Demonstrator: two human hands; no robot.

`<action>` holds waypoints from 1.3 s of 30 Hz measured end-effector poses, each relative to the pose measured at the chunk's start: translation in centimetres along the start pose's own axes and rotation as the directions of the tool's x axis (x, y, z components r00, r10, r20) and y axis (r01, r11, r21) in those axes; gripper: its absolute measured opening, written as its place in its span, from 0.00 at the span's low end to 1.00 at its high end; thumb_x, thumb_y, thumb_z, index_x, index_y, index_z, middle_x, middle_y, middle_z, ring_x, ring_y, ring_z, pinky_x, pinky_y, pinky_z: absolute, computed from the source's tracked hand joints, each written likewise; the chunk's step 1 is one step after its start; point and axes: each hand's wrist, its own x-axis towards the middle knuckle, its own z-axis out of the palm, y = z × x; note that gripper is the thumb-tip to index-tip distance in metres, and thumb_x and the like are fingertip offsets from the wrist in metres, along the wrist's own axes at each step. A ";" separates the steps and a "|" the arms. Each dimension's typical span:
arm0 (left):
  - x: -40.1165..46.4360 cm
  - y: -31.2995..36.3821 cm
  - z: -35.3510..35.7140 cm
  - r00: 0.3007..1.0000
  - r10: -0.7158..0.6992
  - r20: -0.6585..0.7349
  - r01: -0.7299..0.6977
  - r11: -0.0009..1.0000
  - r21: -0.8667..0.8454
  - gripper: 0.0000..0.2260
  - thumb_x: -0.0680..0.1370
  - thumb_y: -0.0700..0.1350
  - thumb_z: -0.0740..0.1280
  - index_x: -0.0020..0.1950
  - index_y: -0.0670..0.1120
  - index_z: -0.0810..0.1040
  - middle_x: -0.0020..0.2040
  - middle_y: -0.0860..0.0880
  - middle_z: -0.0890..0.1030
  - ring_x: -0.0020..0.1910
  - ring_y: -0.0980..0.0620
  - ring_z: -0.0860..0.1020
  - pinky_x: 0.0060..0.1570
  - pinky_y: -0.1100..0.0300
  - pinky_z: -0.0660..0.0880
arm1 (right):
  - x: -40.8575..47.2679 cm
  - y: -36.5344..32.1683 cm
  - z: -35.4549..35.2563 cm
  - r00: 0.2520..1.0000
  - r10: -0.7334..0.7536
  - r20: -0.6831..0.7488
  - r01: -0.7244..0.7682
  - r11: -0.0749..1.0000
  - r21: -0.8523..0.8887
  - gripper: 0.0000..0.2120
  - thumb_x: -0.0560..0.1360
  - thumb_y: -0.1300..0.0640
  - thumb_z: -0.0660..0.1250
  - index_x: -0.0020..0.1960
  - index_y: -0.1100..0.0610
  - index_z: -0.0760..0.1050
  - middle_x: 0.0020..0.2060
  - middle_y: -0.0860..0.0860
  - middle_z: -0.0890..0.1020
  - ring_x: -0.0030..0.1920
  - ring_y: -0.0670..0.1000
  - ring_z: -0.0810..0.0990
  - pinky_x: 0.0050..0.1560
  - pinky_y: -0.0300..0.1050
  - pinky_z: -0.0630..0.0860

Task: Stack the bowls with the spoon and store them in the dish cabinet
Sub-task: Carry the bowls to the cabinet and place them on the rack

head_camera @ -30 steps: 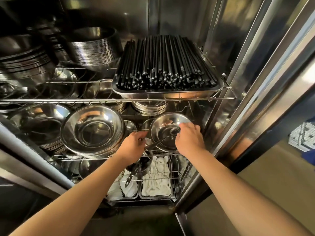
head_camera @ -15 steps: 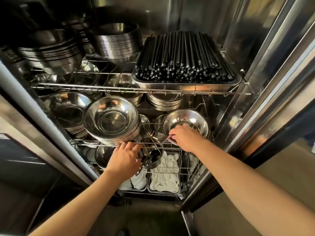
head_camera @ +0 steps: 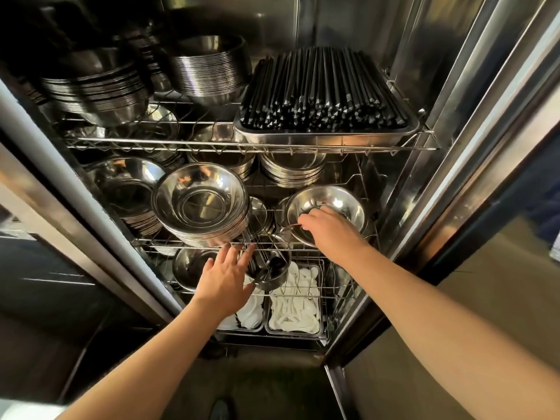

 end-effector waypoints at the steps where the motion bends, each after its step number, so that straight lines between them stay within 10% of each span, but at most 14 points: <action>1: 0.0 0.0 0.0 1.000 0.002 0.000 -0.002 1.000 -0.004 0.41 0.78 0.62 0.60 0.81 0.53 0.39 0.79 0.43 0.59 0.80 0.42 0.50 0.74 0.42 0.61 | -0.3 -0.2 -0.2 0.999 -0.008 -0.031 0.009 1.000 0.008 0.16 0.77 0.69 0.65 0.59 0.53 0.77 0.48 0.49 0.80 0.54 0.51 0.76 0.49 0.49 0.78; 13: -0.2 -0.6 -0.1 1.000 0.026 -0.017 -0.027 0.999 -0.047 0.41 0.76 0.61 0.63 0.81 0.54 0.42 0.79 0.45 0.59 0.80 0.43 0.51 0.71 0.39 0.66 | -5.4 -5.7 -3.3 0.841 -0.336 -0.425 0.452 0.867 0.209 0.11 0.73 0.71 0.73 0.54 0.64 0.80 0.44 0.60 0.84 0.43 0.57 0.85 0.39 0.51 0.86; 19: -0.2 -0.6 0.1 1.000 0.023 0.009 -0.023 0.999 -0.032 0.43 0.76 0.62 0.63 0.81 0.55 0.38 0.80 0.47 0.56 0.80 0.44 0.49 0.72 0.40 0.65 | -8.1 -6.4 0.1 0.877 -0.379 -0.296 0.462 0.835 0.299 0.12 0.74 0.68 0.61 0.48 0.67 0.84 0.45 0.61 0.84 0.43 0.59 0.85 0.41 0.52 0.85; 39: 0.1 -1.1 0.0 0.996 0.045 0.080 -0.042 0.998 -0.038 0.42 0.77 0.62 0.61 0.80 0.57 0.35 0.82 0.45 0.49 0.81 0.45 0.43 0.74 0.42 0.61 | -2.5 -2.8 12.5 0.951 -0.076 0.301 -0.034 0.939 0.343 0.15 0.81 0.66 0.65 0.65 0.56 0.81 0.57 0.53 0.80 0.51 0.57 0.83 0.53 0.56 0.80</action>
